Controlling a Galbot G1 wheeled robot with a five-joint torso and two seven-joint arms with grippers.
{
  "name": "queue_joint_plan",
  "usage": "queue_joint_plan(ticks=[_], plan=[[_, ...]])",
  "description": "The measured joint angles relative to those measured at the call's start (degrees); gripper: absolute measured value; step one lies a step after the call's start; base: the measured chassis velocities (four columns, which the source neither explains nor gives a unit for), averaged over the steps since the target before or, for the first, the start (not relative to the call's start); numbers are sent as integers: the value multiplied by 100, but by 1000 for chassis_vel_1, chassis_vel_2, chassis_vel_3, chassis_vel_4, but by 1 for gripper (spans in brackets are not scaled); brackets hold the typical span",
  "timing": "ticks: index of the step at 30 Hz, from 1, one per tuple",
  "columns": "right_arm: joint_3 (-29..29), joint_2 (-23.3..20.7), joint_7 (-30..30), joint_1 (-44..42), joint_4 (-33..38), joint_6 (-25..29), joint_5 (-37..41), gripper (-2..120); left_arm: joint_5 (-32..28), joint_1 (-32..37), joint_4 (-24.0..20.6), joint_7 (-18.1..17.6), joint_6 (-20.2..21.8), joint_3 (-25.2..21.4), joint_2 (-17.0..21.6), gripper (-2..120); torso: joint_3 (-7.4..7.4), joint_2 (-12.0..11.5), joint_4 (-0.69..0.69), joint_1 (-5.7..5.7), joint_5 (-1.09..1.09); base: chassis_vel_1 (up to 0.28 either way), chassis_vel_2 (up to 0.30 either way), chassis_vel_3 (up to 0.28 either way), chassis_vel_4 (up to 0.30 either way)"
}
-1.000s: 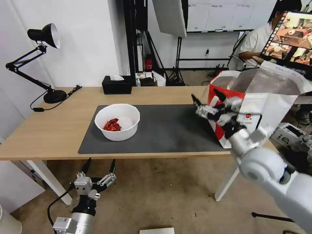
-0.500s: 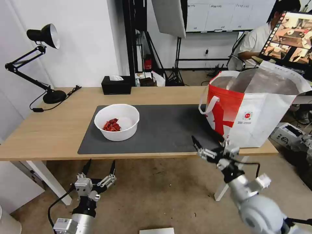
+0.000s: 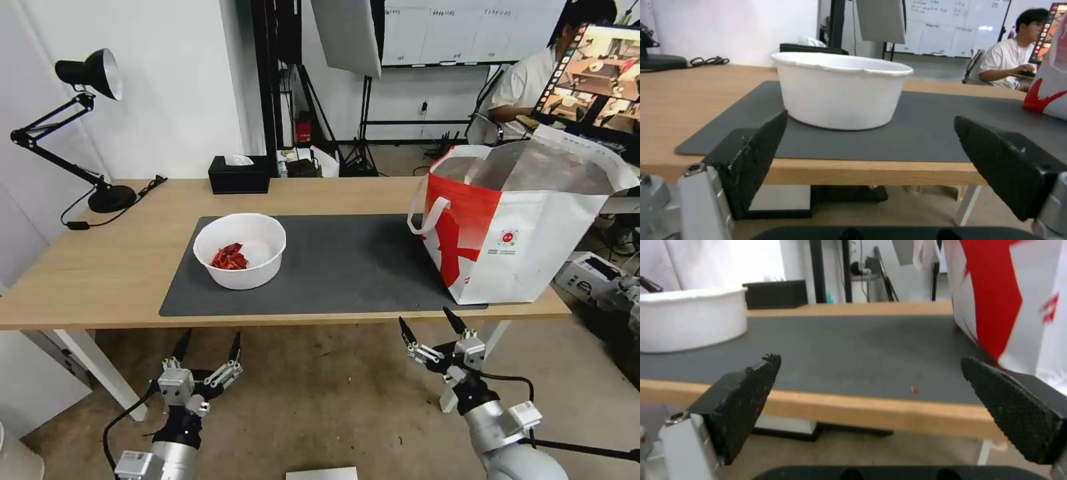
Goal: Pick up the trash from the table and place it into the takeout bag.
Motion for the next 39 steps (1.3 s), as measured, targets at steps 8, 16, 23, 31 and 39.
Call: queue_joint_plan(ticks=[8,16,23,31,39], plan=[[-105,34,22,-15,-62,10,-82,100,5,14,33,0,-20,-3,-12,100,0,0,0,0,0,0,0,0,0],[-130,32,43,4,-69,7,-106,100,3,8,73,1,-28,-23,-3,100,0,0,0,0,0,0,0,0,0],[-131,29,44,10,-69,5,-103,100,-211,-107,18,4,37,-136,110,100,0,0,0,0,0,0,0,0,0],[-132,27,45,13,-69,2,-98,100,-895,-567,-195,-162,480,-365,649,100,0,0,1,0,-1,0,0,0,0],[-131,24,46,17,-68,-1,-94,100,-2679,-1606,-157,-699,1446,-512,1968,100,1,0,1,1,-1,0,0,0,0]])
